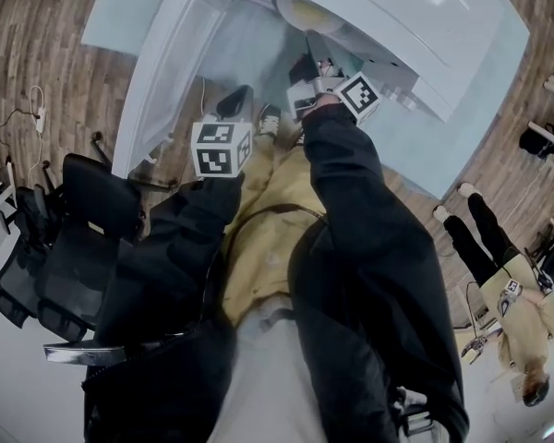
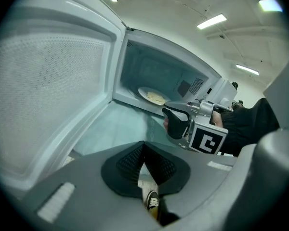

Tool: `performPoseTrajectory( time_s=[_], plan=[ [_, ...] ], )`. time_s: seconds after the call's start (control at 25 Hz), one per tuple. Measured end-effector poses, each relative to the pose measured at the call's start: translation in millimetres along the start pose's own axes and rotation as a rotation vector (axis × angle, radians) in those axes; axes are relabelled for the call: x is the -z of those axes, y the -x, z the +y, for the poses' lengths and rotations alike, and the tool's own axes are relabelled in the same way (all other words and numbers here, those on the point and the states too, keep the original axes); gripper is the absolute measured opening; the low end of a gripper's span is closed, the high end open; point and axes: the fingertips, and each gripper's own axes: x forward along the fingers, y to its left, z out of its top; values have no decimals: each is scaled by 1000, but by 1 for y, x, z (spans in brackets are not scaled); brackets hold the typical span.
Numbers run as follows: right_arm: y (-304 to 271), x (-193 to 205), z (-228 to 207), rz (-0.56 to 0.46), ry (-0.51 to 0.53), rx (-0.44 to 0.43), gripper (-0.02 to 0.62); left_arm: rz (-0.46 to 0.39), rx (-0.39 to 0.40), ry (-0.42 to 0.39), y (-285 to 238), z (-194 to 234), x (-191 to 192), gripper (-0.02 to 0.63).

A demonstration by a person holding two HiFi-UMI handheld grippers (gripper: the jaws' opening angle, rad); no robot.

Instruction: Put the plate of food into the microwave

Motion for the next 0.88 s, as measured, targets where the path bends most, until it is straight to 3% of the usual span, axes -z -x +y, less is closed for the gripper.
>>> performPoseTrajectory(
  time_s=[0.12, 0.2, 0.36, 0.6, 0.68, 0.88],
  plan=[
    [14, 15, 5, 63, 70, 11, 55, -9, 3, -8, 2, -6, 0, -5],
    [26, 26, 10, 121, 154, 27, 5, -17, 9, -14, 3, -13, -2, -5],
    [57, 47, 21, 214, 307, 55, -5, -35, 37, -35, 6, -34, -9, -5],
    [102, 45, 49, 257, 542, 72, -5, -79, 96, -123, 11, -77, -32, -5],
    [119, 40, 61, 268, 648, 80, -5, -96, 127, -144, 14, -97, -41, -5],
    [155, 34, 96, 311, 1026, 123, -6, -142, 187, -226, 25, -136, -60, -3]
  ],
)
